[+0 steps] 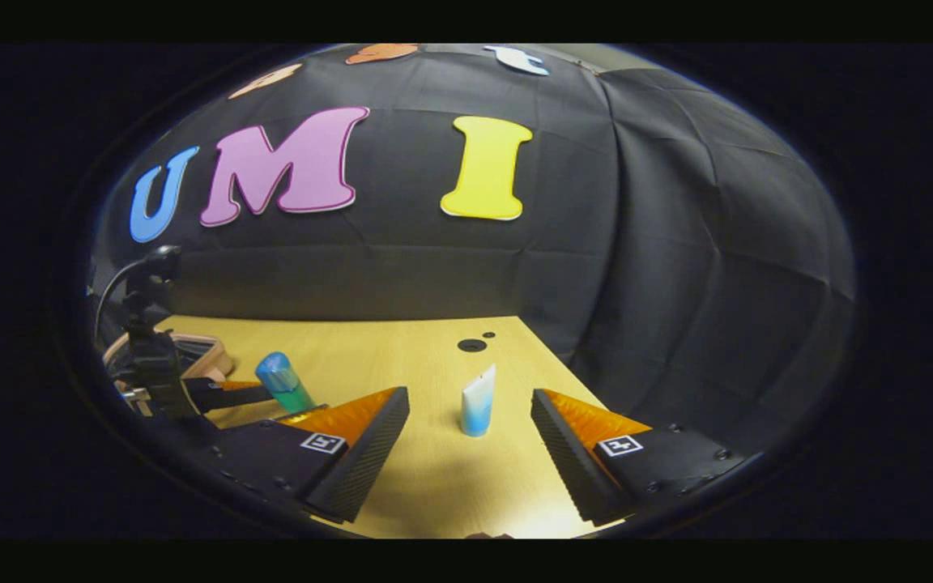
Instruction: First open the suitcase, pack the skin care products into it, and then close the suitcase.
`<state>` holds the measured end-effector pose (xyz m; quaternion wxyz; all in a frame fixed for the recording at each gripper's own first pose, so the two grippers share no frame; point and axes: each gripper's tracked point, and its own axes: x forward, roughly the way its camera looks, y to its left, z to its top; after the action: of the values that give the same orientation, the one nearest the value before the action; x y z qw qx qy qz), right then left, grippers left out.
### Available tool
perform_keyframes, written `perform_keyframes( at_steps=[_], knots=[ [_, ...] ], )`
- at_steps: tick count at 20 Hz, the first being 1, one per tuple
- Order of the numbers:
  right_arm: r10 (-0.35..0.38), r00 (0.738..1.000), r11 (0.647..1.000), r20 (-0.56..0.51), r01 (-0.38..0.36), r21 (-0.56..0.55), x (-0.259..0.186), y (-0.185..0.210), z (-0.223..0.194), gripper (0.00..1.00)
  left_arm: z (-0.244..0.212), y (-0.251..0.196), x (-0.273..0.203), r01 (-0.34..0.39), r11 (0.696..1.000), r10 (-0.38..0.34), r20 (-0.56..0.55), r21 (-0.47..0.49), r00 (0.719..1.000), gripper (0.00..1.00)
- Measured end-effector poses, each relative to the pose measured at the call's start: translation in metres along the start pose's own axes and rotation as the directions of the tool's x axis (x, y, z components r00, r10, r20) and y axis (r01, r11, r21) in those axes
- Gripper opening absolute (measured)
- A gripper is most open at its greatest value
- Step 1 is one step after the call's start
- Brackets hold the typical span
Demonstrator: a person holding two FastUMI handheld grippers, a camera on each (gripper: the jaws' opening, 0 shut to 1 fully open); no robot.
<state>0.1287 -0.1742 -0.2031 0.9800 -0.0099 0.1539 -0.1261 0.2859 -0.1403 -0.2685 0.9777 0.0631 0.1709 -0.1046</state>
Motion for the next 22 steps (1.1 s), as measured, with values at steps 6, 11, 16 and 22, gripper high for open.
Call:
perform_keyframes(
  at_steps=[6, 11, 16, 22],
  knots=[
    [-0.058, 0.995, 0.995, -0.079, 0.065, 0.079, 0.045, -0.002, -0.032, 0.97, -0.012, -0.002, 0.034, -0.039, 0.999, 0.038, -0.038, -0.009, 0.999, 0.69],
    [-0.133, 0.984, 0.98, -0.114, 0.148, 0.134, 0.091, -0.012, -0.048, 0.96, -0.01, -0.004, 0.035, -0.031, 0.999, 0.03, -0.027, -0.01, 0.999, 0.49],
    [-0.193, 0.962, 0.964, -0.194, 0.223, 0.147, 0.118, -0.026, -0.082, 0.96, -0.012, -0.005, 0.034, -0.024, 1.0, 0.024, -0.028, -0.008, 0.999, 0.49],
    [-0.169, 0.965, 0.973, -0.198, 0.196, 0.125, 0.133, -0.014, -0.092, 0.56, -0.012, -0.004, 0.035, -0.03, 1.0, 0.03, -0.026, -0.004, 0.999, 0.48]
  ],
)
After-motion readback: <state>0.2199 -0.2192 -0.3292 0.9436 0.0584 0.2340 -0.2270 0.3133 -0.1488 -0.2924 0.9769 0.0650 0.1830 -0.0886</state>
